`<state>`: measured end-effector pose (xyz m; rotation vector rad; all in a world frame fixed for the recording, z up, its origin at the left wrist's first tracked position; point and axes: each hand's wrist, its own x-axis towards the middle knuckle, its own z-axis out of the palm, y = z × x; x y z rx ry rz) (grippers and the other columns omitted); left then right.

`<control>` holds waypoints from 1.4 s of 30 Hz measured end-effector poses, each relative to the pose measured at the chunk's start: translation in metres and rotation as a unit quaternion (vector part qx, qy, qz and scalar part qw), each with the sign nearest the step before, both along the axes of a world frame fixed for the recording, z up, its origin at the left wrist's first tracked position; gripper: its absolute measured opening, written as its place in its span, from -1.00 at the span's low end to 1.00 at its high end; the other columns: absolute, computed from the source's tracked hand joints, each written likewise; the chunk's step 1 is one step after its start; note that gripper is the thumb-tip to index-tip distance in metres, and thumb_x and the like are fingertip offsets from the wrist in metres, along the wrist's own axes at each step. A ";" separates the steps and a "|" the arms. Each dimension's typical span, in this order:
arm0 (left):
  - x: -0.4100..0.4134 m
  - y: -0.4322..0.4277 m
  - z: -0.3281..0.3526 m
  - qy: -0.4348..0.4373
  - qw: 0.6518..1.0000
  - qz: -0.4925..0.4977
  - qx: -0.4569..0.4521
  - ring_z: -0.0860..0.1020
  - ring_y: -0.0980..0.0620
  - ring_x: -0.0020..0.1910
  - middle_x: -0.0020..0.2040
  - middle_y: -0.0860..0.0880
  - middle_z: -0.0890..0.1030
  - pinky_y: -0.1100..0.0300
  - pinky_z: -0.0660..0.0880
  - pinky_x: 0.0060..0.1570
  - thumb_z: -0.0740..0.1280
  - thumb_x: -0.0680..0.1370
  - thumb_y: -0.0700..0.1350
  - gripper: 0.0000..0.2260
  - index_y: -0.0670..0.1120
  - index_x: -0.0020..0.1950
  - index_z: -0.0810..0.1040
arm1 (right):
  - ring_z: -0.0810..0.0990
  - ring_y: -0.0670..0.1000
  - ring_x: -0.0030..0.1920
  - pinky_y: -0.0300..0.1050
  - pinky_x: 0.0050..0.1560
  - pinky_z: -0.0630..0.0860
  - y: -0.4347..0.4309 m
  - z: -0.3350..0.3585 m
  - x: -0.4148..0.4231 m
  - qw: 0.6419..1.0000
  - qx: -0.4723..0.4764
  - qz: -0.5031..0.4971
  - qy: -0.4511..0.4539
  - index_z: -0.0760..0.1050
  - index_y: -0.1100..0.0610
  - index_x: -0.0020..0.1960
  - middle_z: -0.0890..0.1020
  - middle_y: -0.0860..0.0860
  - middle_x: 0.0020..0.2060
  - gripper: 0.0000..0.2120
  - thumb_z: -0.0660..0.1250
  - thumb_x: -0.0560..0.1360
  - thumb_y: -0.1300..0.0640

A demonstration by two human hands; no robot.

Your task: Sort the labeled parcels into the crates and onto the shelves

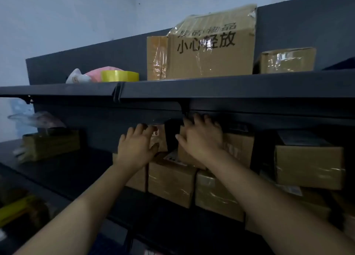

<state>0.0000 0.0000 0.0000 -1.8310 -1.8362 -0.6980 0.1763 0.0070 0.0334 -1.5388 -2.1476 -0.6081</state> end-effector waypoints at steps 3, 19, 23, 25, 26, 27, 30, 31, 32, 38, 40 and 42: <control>-0.001 0.024 0.003 -0.031 0.999 0.017 0.000 0.26 -0.19 0.34 0.42 -0.11 0.24 -0.10 0.31 0.20 0.25 0.53 0.11 -0.50 0.02 0.43 0.26 | 0.36 0.21 0.32 0.06 0.10 0.38 0.014 0.002 -0.009 0.998 -0.044 -0.042 0.002 0.29 0.00 0.44 0.36 0.10 0.38 -0.47 0.06 0.58 -0.26; -0.008 0.063 -0.007 -0.197 0.978 -0.048 0.040 0.17 -0.27 0.33 0.40 -0.16 0.16 -0.19 0.31 0.19 0.39 0.41 0.10 -0.44 -0.04 0.33 0.31 | 0.39 0.15 0.33 0.05 0.20 0.32 0.017 -0.014 -0.019 0.999 0.042 -0.020 0.009 0.33 -0.11 0.42 0.44 -0.03 0.36 -0.50 0.07 0.56 -0.29; -0.023 0.039 -0.018 -0.183 0.975 -0.072 0.106 0.17 -0.26 0.35 0.44 -0.14 0.19 -0.17 0.28 0.20 0.43 0.39 0.12 -0.45 -0.05 0.30 0.39 | 0.36 0.11 0.34 0.07 0.25 0.23 0.015 -0.016 -0.025 0.998 0.063 0.010 0.020 0.38 -0.07 0.39 0.47 -0.04 0.33 -0.53 0.10 0.57 -0.25; -0.029 0.037 -0.023 -0.202 0.974 -0.073 0.078 0.15 -0.25 0.37 0.45 -0.14 0.15 -0.17 0.28 0.23 0.43 0.39 0.14 -0.40 -0.04 0.34 0.35 | 0.24 0.13 0.41 0.12 0.31 0.15 0.018 -0.019 -0.028 0.998 0.036 -0.013 0.055 0.33 -0.10 0.42 0.40 -0.01 0.38 -0.51 0.10 0.56 -0.26; -0.032 0.037 -0.024 -0.217 0.971 -0.076 0.067 0.14 -0.25 0.38 0.46 -0.14 0.12 -0.15 0.28 0.24 0.43 0.40 0.14 -0.37 -0.04 0.37 0.32 | 0.17 0.15 0.43 0.16 0.34 0.14 0.019 -0.020 -0.030 0.996 0.016 -0.034 0.083 0.31 -0.12 0.43 0.33 0.02 0.42 -0.50 0.12 0.55 -0.28; -0.034 0.038 -0.025 -0.231 0.967 -0.083 0.065 0.14 -0.26 0.38 0.46 -0.15 0.10 -0.13 0.28 0.26 0.44 0.39 0.13 -0.35 -0.04 0.40 0.30 | 0.10 0.19 0.45 0.20 0.35 0.15 0.021 -0.022 -0.032 0.992 0.001 -0.054 0.114 0.30 -0.13 0.42 0.23 0.06 0.46 -0.47 0.15 0.52 -0.31; -0.036 0.038 -0.030 -0.302 0.940 -0.133 0.083 0.13 -0.25 0.42 0.50 -0.17 -0.03 -0.06 0.25 0.33 0.50 0.37 0.06 -0.21 -0.02 0.48 0.18 | -0.07 0.27 0.48 0.28 0.32 0.22 0.023 -0.024 -0.041 0.981 -0.012 -0.092 0.171 0.27 -0.13 0.40 -0.08 0.07 0.52 -0.40 0.31 0.44 -0.29; -0.036 0.037 -0.031 -0.343 0.924 -0.150 0.076 0.13 -0.23 0.43 0.50 -0.17 -0.05 -0.03 0.24 0.35 0.52 0.36 0.03 -0.14 0.01 0.51 0.09 | -0.06 0.28 0.47 0.27 0.30 0.25 0.024 -0.023 -0.044 0.979 -0.009 -0.101 0.178 0.24 -0.11 0.41 -0.13 0.07 0.51 -0.37 0.36 0.43 -0.24; -0.036 0.037 -0.032 -0.385 0.906 -0.162 0.064 0.15 -0.22 0.43 0.49 -0.17 -0.03 -0.02 0.24 0.35 0.53 0.36 0.01 -0.07 0.04 0.54 -0.01 | -0.03 0.28 0.45 0.24 0.29 0.27 0.024 -0.023 -0.046 0.977 -0.006 -0.106 0.184 0.22 -0.09 0.42 -0.15 0.07 0.50 -0.35 0.39 0.42 -0.19; -0.039 0.038 -0.035 -0.453 0.871 -0.182 0.046 0.28 -0.17 0.38 0.39 -0.17 0.21 -0.01 0.28 0.32 0.55 0.34 -0.04 0.02 0.01 0.55 -0.10 | -0.05 0.18 0.42 0.28 0.35 0.20 0.024 -0.048 -0.051 0.969 0.137 0.013 0.206 0.37 0.02 0.30 -0.12 0.00 0.43 -0.37 0.50 0.28 -0.01; -0.042 0.038 -0.037 -0.453 0.870 -0.188 0.051 0.29 -0.15 0.37 0.39 -0.15 0.22 0.00 0.29 0.31 0.55 0.33 -0.05 0.01 0.00 0.55 -0.08 | -0.07 0.21 0.46 0.24 0.36 0.22 0.022 -0.052 -0.051 0.955 0.113 -0.011 0.272 0.34 0.00 0.36 -0.16 0.04 0.47 -0.32 0.50 0.31 -0.06; -0.042 0.037 -0.038 -0.444 0.872 -0.201 0.053 0.30 -0.14 0.36 0.38 -0.14 0.23 -0.02 0.30 0.31 0.56 0.32 -0.07 0.00 0.01 0.54 -0.06 | 0.02 0.26 0.46 0.15 0.34 0.29 0.020 -0.050 -0.050 0.932 0.040 -0.045 0.356 0.26 -0.06 0.40 -0.17 0.11 0.50 -0.30 0.49 0.36 -0.13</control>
